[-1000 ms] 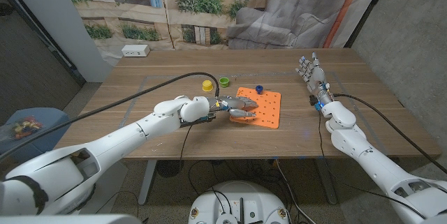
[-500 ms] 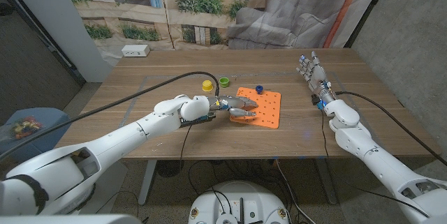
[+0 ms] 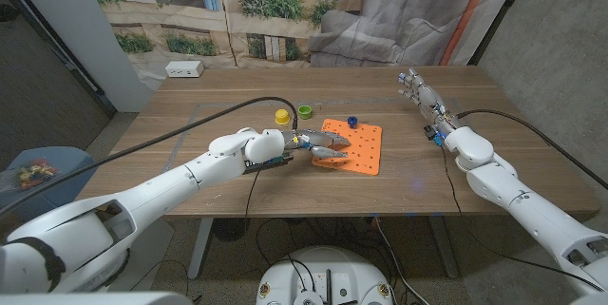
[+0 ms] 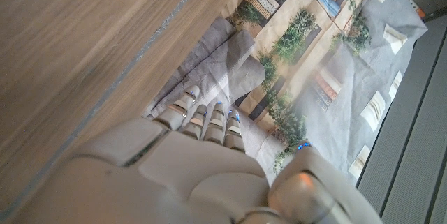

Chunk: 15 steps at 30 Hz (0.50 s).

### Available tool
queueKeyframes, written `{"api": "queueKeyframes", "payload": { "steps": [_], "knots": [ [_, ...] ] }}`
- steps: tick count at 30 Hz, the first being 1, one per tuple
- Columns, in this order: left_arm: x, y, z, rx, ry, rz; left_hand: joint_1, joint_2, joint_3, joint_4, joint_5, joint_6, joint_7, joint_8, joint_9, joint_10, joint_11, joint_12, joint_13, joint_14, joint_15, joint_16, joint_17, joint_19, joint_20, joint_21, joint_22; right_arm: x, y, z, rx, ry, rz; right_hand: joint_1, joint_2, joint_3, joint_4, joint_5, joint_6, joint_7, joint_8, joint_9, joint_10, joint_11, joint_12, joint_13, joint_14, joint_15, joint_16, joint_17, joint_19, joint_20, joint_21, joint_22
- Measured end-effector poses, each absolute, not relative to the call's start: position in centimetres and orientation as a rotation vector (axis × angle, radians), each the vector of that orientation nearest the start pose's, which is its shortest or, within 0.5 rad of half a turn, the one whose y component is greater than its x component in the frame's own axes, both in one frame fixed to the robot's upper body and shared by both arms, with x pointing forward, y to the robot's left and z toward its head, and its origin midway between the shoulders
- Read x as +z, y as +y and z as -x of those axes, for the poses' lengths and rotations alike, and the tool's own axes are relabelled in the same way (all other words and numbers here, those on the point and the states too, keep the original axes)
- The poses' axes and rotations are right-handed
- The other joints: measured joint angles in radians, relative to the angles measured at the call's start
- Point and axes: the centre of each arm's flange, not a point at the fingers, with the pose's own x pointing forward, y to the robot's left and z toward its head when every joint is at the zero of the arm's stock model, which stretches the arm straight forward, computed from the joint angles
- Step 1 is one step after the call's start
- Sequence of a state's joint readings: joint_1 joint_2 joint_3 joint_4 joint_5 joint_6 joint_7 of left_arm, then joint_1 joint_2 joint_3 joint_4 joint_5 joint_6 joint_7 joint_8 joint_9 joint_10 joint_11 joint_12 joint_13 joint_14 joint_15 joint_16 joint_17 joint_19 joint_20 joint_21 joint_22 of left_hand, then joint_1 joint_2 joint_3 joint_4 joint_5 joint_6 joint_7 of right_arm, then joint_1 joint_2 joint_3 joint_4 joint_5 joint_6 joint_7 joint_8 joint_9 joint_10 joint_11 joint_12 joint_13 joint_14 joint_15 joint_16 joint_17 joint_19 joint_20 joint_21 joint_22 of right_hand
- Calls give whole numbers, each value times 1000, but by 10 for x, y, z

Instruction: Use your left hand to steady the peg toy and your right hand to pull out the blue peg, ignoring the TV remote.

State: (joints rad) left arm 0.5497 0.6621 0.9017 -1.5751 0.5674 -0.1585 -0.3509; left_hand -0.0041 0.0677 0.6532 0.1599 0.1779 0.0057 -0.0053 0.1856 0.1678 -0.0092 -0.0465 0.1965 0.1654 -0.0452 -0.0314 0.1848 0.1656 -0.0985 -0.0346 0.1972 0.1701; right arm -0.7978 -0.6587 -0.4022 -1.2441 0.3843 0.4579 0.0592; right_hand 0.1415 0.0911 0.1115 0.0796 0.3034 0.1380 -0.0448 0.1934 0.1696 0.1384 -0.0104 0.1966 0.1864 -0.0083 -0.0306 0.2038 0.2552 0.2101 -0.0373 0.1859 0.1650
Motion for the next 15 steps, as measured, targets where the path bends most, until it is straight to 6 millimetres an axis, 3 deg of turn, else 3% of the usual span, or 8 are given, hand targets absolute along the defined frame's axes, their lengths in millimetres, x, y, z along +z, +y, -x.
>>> {"api": "queueKeyframes", "payload": {
  "steps": [9,15],
  "knots": [
    [-50,89,-613,-667,-638,-1666,0,0,0,0,0,5,5,0,0,0,0,0,0,6,-4,0,0,4,-1,0,0,13,-320,-630,190,-748,563,30,-9,7,-24,-4,1,-13,0,5,3,3,0,0,0,0,0,-5,3,3,0,0],
    [-50,89,-613,-670,-638,-1669,0,0,0,0,0,5,5,0,0,3,-3,0,0,6,-4,-4,0,4,-1,-2,0,20,-314,-627,191,-753,666,70,-17,18,-59,-20,-10,-24,0,5,-9,-1,-4,0,-4,-3,0,-14,-1,0,0,0]
  ]
}}
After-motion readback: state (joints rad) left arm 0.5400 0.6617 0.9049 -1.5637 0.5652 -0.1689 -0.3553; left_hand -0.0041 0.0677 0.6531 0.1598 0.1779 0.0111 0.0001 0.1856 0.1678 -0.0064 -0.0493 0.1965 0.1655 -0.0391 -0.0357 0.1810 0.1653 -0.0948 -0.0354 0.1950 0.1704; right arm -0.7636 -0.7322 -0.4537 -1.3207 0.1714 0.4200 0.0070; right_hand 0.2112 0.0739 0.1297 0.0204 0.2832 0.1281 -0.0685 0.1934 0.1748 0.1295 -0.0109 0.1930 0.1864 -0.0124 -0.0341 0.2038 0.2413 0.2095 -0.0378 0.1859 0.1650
